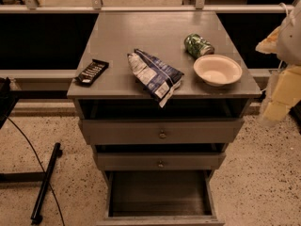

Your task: Close bottom drawer

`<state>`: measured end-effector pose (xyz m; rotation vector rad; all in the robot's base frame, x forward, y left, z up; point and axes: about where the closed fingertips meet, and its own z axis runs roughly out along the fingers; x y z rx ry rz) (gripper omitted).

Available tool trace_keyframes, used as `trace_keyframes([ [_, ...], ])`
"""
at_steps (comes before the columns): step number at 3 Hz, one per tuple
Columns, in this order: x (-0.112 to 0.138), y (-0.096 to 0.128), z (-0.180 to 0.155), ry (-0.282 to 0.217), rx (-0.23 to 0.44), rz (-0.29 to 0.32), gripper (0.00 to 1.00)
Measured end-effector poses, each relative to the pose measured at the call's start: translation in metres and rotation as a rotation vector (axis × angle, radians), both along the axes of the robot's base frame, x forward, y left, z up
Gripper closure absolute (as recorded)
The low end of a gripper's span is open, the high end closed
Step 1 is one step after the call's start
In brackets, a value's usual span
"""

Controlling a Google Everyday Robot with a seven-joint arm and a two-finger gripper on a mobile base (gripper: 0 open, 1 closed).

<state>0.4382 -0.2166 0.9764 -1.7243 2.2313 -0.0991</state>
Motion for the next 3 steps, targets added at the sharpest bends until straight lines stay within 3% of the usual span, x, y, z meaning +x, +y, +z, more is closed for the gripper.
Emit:
trace_keyframes([
  [1, 0.000, 0.000, 0.000, 0.000, 0.000, 0.000, 0.00],
  [2, -0.013, -0.011, -0.016, -0.042, 0.122, -0.022, 0.00],
  [3, -0.033, -0.022, -0.037, -0.007, 0.201, -0.041, 0.00],
])
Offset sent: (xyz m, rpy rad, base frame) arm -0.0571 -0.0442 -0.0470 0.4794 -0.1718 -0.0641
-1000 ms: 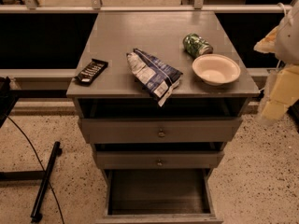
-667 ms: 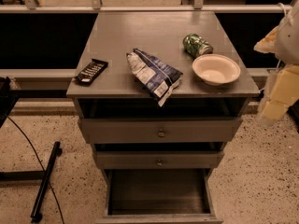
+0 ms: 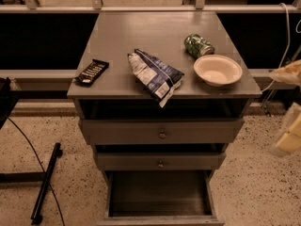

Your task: Close bottom drawer

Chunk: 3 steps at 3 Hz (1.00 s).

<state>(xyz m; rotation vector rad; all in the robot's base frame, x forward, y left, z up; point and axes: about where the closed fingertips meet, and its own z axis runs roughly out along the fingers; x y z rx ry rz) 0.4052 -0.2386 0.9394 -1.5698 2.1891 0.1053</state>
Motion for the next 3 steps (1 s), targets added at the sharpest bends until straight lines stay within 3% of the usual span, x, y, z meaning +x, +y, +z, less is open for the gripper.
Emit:
trace_keyframes([
  [1, 0.001, 0.001, 0.002, -0.003, -0.002, -0.001, 0.00],
  [2, 0.010, 0.019, -0.038, -0.001, 0.079, 0.053, 0.00],
  [3, 0.001, 0.063, -0.073, -0.073, 0.211, 0.128, 0.00],
])
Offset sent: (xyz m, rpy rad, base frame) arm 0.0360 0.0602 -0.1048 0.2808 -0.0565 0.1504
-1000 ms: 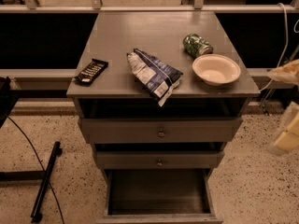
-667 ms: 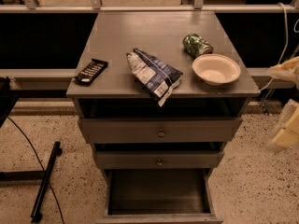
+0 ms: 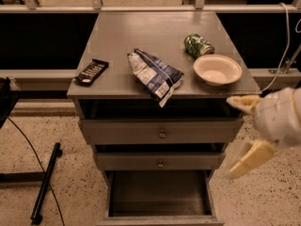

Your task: Close bottom drawer

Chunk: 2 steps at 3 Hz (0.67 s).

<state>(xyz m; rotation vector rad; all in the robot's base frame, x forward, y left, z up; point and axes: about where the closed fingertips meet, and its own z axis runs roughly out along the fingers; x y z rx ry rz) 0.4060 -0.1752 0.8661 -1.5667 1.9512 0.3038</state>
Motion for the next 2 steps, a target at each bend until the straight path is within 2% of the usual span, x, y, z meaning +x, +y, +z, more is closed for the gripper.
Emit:
trace_keyframes([
  [1, -0.015, 0.042, -0.074, 0.000, 0.191, 0.026, 0.00],
  [2, -0.021, 0.066, -0.109, 0.000, 0.258, 0.045, 0.00],
])
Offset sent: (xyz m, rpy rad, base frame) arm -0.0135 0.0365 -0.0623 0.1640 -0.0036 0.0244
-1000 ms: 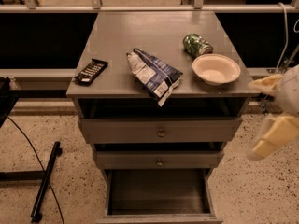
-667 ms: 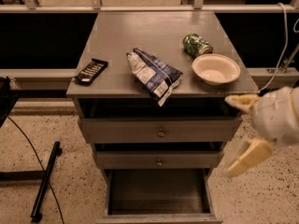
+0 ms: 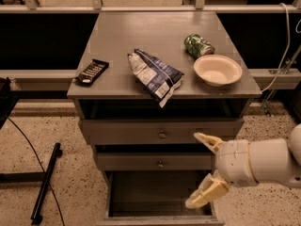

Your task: Close bottom drawer

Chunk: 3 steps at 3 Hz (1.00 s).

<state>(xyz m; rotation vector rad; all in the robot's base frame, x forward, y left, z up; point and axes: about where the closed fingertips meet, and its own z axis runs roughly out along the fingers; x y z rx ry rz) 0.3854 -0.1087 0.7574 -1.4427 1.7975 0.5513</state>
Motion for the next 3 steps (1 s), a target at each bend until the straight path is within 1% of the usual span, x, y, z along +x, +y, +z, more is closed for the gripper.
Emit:
trace_keyframes([
  [1, 0.003, -0.002, 0.008, -0.020, -0.063, -0.002, 0.00],
  [2, 0.008, 0.009, -0.019, -0.046, -0.033, 0.015, 0.00],
  [3, 0.009, 0.016, -0.071, -0.119, 0.023, 0.071, 0.00],
])
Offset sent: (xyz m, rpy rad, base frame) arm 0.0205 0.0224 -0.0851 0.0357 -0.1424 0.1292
